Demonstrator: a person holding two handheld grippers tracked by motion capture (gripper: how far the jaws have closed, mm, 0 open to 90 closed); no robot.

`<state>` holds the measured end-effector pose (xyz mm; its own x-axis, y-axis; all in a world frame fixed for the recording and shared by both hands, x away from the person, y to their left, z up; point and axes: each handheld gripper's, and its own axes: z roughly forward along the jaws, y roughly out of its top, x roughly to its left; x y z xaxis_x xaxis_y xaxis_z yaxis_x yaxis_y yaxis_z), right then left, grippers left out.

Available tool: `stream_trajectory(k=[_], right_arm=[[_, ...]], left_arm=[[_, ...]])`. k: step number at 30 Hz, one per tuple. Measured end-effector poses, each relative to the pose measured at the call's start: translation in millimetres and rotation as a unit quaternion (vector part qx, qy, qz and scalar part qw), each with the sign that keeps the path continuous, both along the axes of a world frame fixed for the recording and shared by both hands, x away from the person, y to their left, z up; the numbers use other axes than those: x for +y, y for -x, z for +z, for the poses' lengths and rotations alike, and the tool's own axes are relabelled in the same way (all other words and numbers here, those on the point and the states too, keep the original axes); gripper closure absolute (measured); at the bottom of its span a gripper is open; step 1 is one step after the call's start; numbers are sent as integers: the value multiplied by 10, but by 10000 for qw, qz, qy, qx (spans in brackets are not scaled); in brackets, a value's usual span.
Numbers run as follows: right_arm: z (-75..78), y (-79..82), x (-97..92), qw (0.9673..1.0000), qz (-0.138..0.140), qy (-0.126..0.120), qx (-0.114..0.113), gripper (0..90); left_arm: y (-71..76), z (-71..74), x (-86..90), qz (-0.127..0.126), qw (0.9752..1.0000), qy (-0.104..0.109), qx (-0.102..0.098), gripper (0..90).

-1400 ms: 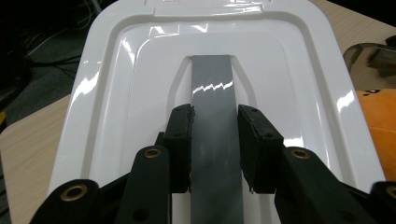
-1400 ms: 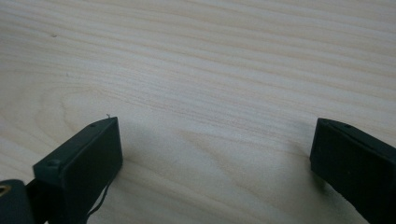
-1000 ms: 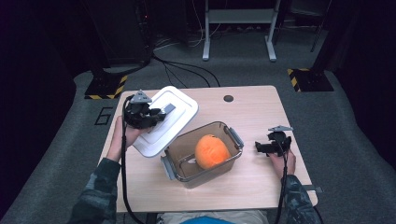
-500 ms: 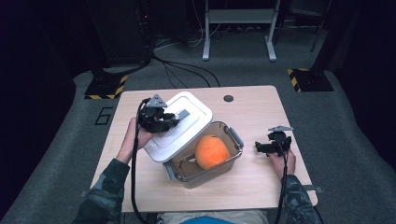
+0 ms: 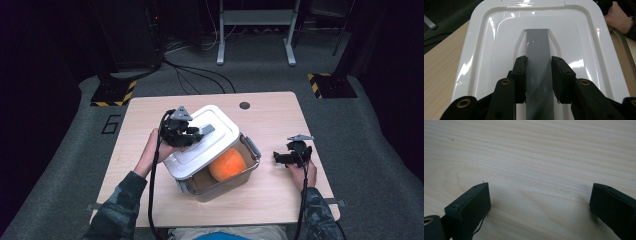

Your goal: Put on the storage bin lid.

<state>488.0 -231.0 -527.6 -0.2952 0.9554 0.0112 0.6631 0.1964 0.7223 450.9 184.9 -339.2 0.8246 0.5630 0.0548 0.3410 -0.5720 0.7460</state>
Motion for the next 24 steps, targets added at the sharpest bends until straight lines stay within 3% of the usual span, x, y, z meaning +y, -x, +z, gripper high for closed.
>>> stream_trajectory(k=[24], right_arm=[[1,1,-1,10000,10,-4,2,28]], left_arm=[[71,-131,-298,-452,9986,-146,231,663]])
